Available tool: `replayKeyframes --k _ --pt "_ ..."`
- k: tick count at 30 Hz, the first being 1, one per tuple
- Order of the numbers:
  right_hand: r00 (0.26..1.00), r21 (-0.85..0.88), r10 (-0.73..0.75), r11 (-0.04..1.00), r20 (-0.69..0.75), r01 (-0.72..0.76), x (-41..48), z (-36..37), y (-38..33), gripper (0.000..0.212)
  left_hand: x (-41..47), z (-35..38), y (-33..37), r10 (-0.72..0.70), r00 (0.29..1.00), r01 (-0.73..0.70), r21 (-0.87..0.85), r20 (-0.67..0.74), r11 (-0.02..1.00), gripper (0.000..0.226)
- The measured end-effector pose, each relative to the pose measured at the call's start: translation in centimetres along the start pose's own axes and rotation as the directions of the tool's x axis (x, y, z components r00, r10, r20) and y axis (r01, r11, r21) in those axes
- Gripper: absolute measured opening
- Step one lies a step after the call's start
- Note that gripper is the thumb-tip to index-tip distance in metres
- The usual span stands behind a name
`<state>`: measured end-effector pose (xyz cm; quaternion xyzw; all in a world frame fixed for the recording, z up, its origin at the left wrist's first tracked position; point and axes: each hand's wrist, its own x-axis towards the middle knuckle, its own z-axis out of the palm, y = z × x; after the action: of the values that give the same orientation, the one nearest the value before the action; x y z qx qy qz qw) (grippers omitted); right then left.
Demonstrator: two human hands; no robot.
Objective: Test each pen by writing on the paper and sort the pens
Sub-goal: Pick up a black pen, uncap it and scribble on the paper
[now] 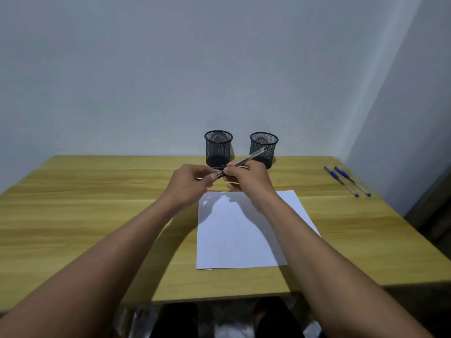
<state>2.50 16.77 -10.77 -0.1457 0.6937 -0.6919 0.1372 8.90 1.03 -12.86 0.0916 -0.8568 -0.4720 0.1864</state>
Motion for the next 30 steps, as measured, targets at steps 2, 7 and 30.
replayKeyframes --k 2,7,30 --pt "0.997 0.147 0.067 0.986 0.034 -0.072 -0.4 0.2 0.5 0.007 -0.4 -0.1 -0.2 -0.040 0.999 0.040 -0.181 0.000 0.983 0.016" --pt "0.995 0.312 0.076 0.946 0.058 -0.090 -1.2 1.0 1.9 0.008 -0.9 -1.1 0.4 -0.065 0.998 0.054 -0.325 -0.025 0.944 0.017" --pt "0.998 0.422 0.050 0.905 0.023 -0.055 -1.0 3.2 2.2 0.001 -1.0 -3.9 0.7 -0.084 0.996 0.080 -0.324 0.000 0.943 0.008"
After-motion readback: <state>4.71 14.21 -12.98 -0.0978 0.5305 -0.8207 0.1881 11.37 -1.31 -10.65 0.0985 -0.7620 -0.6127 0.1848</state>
